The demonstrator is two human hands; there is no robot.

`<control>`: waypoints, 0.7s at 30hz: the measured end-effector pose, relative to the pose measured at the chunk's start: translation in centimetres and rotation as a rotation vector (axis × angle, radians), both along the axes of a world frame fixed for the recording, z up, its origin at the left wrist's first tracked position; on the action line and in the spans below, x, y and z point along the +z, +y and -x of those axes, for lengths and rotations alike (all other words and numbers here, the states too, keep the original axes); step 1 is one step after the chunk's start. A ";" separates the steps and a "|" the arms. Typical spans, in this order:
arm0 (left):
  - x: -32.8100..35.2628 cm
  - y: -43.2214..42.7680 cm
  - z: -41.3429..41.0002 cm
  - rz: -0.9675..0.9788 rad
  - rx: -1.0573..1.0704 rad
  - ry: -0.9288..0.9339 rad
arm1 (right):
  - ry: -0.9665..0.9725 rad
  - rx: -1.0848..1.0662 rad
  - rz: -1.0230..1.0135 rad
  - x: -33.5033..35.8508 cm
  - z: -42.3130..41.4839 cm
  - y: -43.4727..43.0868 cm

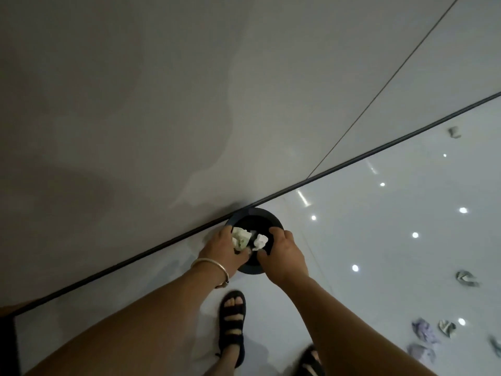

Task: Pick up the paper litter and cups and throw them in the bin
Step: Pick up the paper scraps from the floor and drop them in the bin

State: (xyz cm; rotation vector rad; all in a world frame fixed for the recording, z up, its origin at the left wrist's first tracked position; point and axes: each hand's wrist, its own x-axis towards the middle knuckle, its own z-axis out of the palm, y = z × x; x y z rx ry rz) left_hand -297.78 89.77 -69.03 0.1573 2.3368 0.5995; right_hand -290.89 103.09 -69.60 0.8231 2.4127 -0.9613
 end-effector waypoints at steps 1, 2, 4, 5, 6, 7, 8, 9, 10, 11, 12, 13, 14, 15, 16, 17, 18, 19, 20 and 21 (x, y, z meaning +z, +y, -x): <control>-0.5 -0.1 0.4 -0.001 -0.018 -0.012 | -0.010 -0.007 0.005 -0.4 0.2 -0.1; -0.8 -0.3 0.6 0.003 -0.026 -0.018 | -0.023 -0.009 0.007 -0.6 0.3 -0.1; -1.1 -0.6 0.8 0.033 -0.050 -0.028 | -0.049 -0.019 0.015 -0.9 -0.1 -0.1; -1.2 -0.7 0.9 0.055 -0.073 -0.034 | -0.061 -0.028 0.023 -1.0 -0.4 0.0; -1.2 -0.7 0.9 0.074 -0.096 -0.040 | -0.071 -0.038 0.032 -0.9 -0.8 0.1; -1.2 -0.5 0.8 0.086 -0.117 -0.045 | -0.079 -0.051 0.039 -0.8 -1.2 0.2; -1.1 -0.4 0.7 0.099 -0.140 -0.047 | -0.084 -0.069 0.043 -0.7 -1.8 0.5; -0.9 -0.1 0.6 0.120 -0.169 -0.044 | -0.085 -0.088 0.043 -0.4 -2.5 0.7; -0.7 0.2 0.4 0.152 -0.201 -0.041 | -0.086 -0.108 0.039 -0.1 -3.3 1.1; -0.3 0.7 0.1 0.181 -0.236 -0.036 | -0.089 -0.128 0.035 0.3 -4.2 1.5; 0.0 1.4 -0.2 0.198 -0.272 -0.022 | -0.092 -0.149 0.030 0.8 -5.2 1.9; 0.4 2.2 -0.6 0.206 -0.313 0.003 | -0.093 -0.173 0.024 1.3 -6.3 2.4; 0.9 3.1 -1.1 0.207 -0.352 0.031 | -0.097 -0.203 0.016 1.8 -7.5 3.0; 1.5 4.2 -1.7 0.201 -0.385 0.052 | -0.101 -0.237 0.004 2.3 -8.8 3.6; 2.1 5.3 -2.5 0.192 -0.416 0.066 | -0.105 -0.271 -0.008 2.8 -10.2 4.3; 2.7 6.4 -3.4 0.183 -0.449 0.081 | -0.105 -0.302 -0.023 3.3 -11.7 4.9; 3.2 7.6 -4.5 0.175 -0.489 0.098 | -0.102 -0.332 -0.037 3.9 -13.2 5.5; 3.7 8.7 -5.7 0.167 -0.533 0.117 | -0.097 -0.364 -0.051 4.4 -14.9 6.0; 4.2 9.8 -7.1 0.158 -0.581 0.136 | -0.092 -0.395 -0.065 4.9 -16.6 6.6; 4.8 10.9 -8.7 0.151 -0.628 0.152 | -0.088 -0.425 -0.080 5.4 -18.6 7.1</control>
